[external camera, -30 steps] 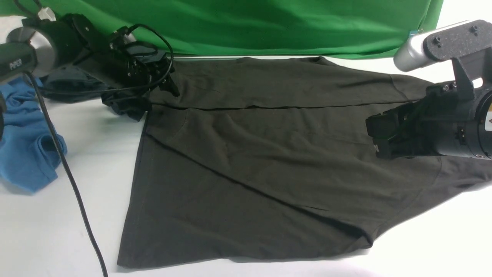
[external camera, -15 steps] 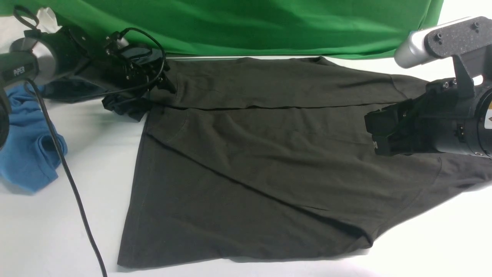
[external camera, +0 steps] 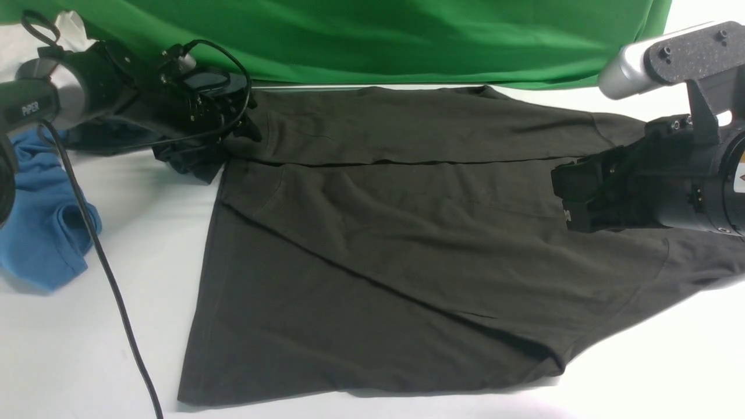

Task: Fold a long-sleeved shirt on a white desktop.
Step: 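Grab the top left corner of the dark shirt with the left gripper, then fold the left side of the dark shirt inward over its body with the left gripper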

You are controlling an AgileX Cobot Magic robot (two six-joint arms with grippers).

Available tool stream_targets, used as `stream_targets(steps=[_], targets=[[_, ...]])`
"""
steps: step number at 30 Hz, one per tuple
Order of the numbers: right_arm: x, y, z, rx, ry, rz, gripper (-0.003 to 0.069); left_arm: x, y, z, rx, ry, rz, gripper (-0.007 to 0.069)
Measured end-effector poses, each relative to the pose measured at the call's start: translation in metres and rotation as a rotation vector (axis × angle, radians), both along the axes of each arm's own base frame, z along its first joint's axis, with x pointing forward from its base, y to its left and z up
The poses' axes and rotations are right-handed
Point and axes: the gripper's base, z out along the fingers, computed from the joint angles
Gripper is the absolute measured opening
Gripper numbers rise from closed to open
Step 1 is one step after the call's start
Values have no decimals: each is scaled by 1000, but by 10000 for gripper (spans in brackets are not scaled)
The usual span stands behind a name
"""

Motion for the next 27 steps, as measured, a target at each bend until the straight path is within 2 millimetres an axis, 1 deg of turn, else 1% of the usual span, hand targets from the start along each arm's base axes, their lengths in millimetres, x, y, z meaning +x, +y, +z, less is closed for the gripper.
stream_targets(steps=[2, 4, 6, 7, 10, 16, 17, 18, 19, 22, 24, 26, 27], targets=[[0, 0, 0, 0, 0, 0, 243, 1, 0, 0, 4, -7, 1, 342], [0, 0, 0, 1, -1, 0, 243, 1, 1, 0, 9, -13, 1, 230], [0, 0, 0, 2, -3, 0, 243, 1, 1, 0, 10, -15, 0, 163], [0, 0, 0, 2, -3, 0, 243, 1, 1, 1, 11, -15, -1, 109], [0, 0, 0, 2, -3, 0, 243, 1, 1, 1, 16, -18, -8, 35], [0, 0, 0, 2, -3, 0, 243, 1, 1, 1, 27, -24, -23, 28], [0, 0, 0, 2, -3, 0, 243, 1, 1, 4, 31, -32, -29, 28], [0, 0, 0, 2, -3, 0, 243, 0, 1, 11, 46, -52, -48, 28], [0, 0, 0, 2, -3, 0, 243, 0, 1, 13, 47, -57, -49, 28], [0, 0, 0, 15, 4, -12, 243, -4, -1, 39, 61, -112, -82, 28], [0, 0, 0, 19, 6, -15, 243, -6, -2, 48, 63, -124, -99, 28], [0, 0, 0, 21, 7, -16, 243, -14, -5, 66, 69, -130, -158, 28], [0, 0, 0, 21, 8, -17, 243, -15, -5, 67, 67, -128, -161, 28]])
